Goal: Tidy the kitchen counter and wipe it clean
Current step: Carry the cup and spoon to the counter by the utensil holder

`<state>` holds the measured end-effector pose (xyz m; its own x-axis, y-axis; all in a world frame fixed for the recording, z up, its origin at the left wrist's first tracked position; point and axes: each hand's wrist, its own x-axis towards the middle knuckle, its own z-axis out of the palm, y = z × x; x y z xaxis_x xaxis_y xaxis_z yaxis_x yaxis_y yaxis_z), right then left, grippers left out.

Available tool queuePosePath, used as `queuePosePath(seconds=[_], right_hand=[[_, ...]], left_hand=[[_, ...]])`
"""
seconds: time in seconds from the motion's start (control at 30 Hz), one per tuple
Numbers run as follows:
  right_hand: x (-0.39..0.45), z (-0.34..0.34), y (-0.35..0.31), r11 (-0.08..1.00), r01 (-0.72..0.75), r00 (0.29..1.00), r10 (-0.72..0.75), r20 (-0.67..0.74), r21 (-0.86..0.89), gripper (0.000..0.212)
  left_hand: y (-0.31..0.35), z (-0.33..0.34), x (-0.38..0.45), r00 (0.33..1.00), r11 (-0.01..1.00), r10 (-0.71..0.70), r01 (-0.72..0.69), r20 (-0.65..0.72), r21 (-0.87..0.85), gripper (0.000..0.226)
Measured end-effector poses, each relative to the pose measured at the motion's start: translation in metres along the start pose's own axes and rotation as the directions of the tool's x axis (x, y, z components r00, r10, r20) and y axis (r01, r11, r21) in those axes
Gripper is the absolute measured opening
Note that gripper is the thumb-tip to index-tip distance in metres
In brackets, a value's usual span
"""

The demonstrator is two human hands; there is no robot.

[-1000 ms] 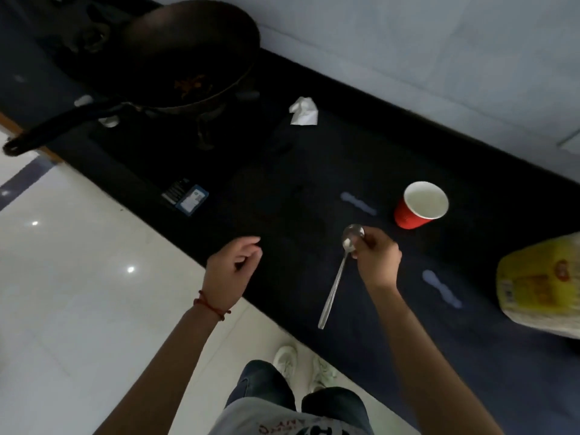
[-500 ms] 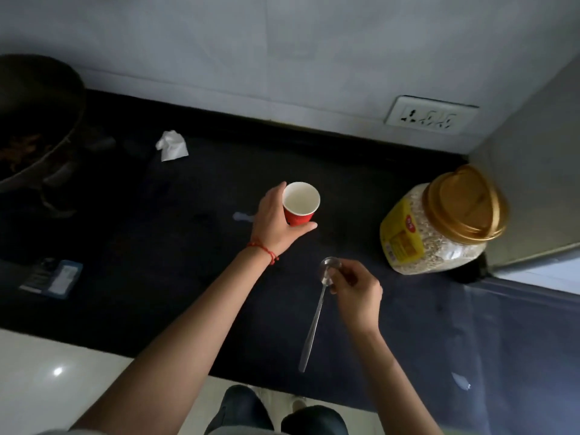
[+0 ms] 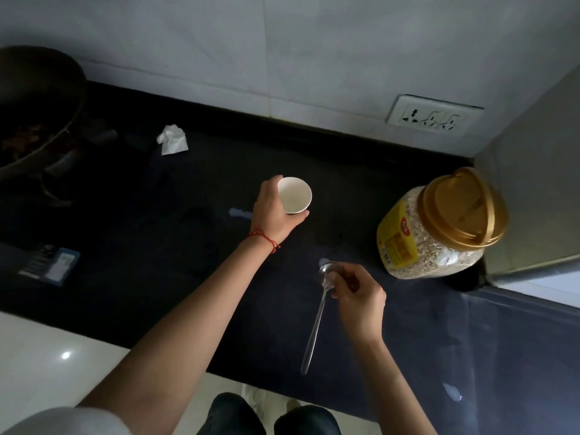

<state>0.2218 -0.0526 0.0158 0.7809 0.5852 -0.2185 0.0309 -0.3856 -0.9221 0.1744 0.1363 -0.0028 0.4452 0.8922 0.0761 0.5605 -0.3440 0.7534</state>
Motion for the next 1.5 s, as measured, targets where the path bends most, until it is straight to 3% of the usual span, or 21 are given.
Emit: queuePosePath(seconds=[0.17,0.37,0.5,0.73,0.9,1.03,1.1,1.27,1.5], right_hand=[[0.001,0.011,-0.007,0.998,0.066,0.995,-0.066,0.073,-0.002,0.027],[-0.008,0.058,-0.024,0.991,0.134,0.953,-0.134,0.273,0.018,0.013],[-0.039,0.105,-0.043,0.965,0.264,0.871,-0.239,0.429,0.002,0.028],[-0.141,0.206,-0.062,0.908,0.418,0.642,-0.320,0.697,0.031,0.025],[-0.229,0.282,-0.053,0.887,0.458,0.544,-0.331,0.771,0.058,0.012],[-0.294,0.337,-0.047,0.853,0.514,0.415,-0.341,0.844,0.092,0.030],[-0.319,0.359,-0.048,0.829,0.550,0.367,-0.346,0.864,0.098,0.024],[-0.351,0.406,-0.056,0.799,0.589,0.313,-0.366,0.877,0.123,0.010],[-0.372,0.500,-0.076,0.821,0.561,0.352,-0.350,0.868,0.104,0.011]], left_hand=[[-0.008,-0.052,-0.050,0.994,0.999,0.028,-0.032,-0.105,-0.035,0.080],[-0.053,-0.137,-0.145,0.946,0.981,-0.189,0.192,-0.264,-0.013,0.085],[-0.088,-0.183,-0.218,0.827,0.921,-0.363,0.388,-0.429,-0.033,0.086],[-0.143,-0.256,-0.340,0.542,0.814,-0.496,0.563,-0.678,-0.145,0.082],[-0.187,-0.315,-0.426,0.377,0.748,-0.551,0.619,-0.745,-0.239,0.081],[-0.221,-0.351,-0.499,0.295,0.690,-0.580,0.673,-0.759,-0.266,0.080],[-0.234,-0.364,-0.530,0.238,0.651,-0.604,0.698,-0.761,-0.298,0.080],[-0.266,-0.401,-0.562,0.097,0.589,-0.653,0.688,-0.751,-0.423,0.079],[-0.339,-0.488,-0.530,0.081,0.636,-0.603,0.649,-0.794,-0.417,0.079]])
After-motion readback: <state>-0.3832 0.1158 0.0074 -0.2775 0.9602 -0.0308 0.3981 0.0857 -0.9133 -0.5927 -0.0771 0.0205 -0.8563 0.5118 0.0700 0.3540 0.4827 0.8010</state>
